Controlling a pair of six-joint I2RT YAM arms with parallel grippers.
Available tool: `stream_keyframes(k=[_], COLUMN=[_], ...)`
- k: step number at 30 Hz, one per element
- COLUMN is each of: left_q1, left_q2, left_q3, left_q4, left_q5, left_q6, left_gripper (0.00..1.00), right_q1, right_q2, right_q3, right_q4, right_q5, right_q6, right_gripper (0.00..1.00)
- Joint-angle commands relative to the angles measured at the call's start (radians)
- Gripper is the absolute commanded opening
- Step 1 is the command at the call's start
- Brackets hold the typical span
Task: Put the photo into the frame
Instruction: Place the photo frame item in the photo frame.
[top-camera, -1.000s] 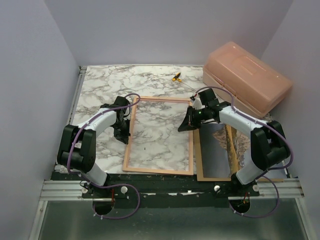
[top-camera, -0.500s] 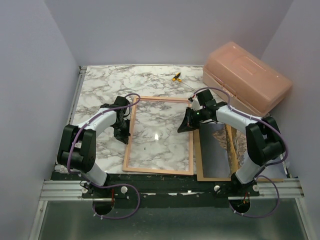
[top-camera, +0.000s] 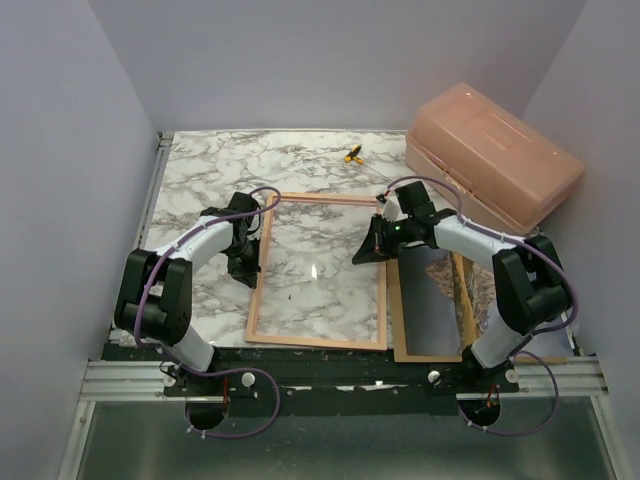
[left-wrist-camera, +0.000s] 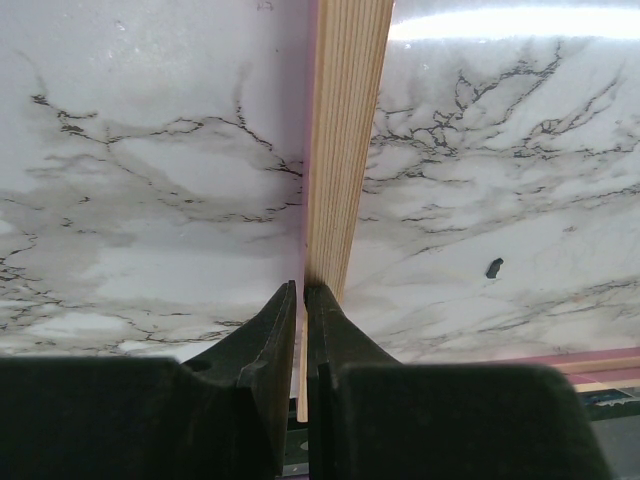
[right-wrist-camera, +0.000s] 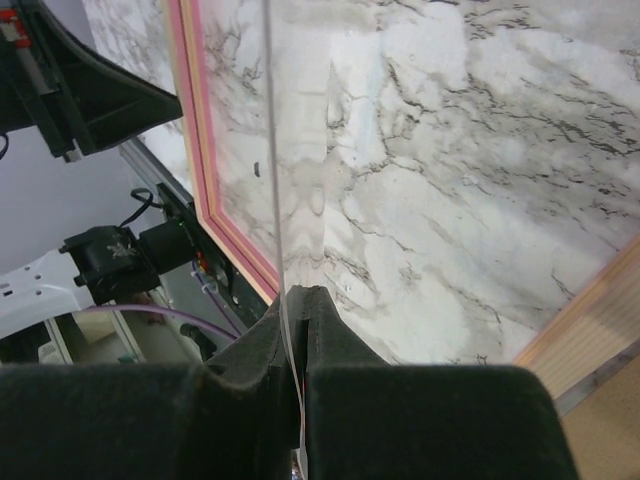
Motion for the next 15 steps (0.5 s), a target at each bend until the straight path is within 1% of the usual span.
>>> stream_keyframes(k=[1,5,15], left_q1=[-0.021,-0.021,-0.022], left_q2=[0.048,0.048,0.048], left_q3=[-0.029,-0.029,-0.029], left_q4=[0.026,0.026,0.026], left_q5=[-0.009,-0.010,-0.009], left_q6=[-0.003,-0.003,-0.003], left_gripper=[0.12,0.12,0.12], right_q1=[0.022,0.022,0.022], right_q2=[-0.067,-0.097,-0.071], right_q3=[-0.031,-0.037,-0.059], right_q4=[0.121,0.128,0.135], right_q5=[-0.096,-0.091,-0.075], right_q6=[0.020,0.012,0.023], right_gripper=[0.05,0.01,0.01])
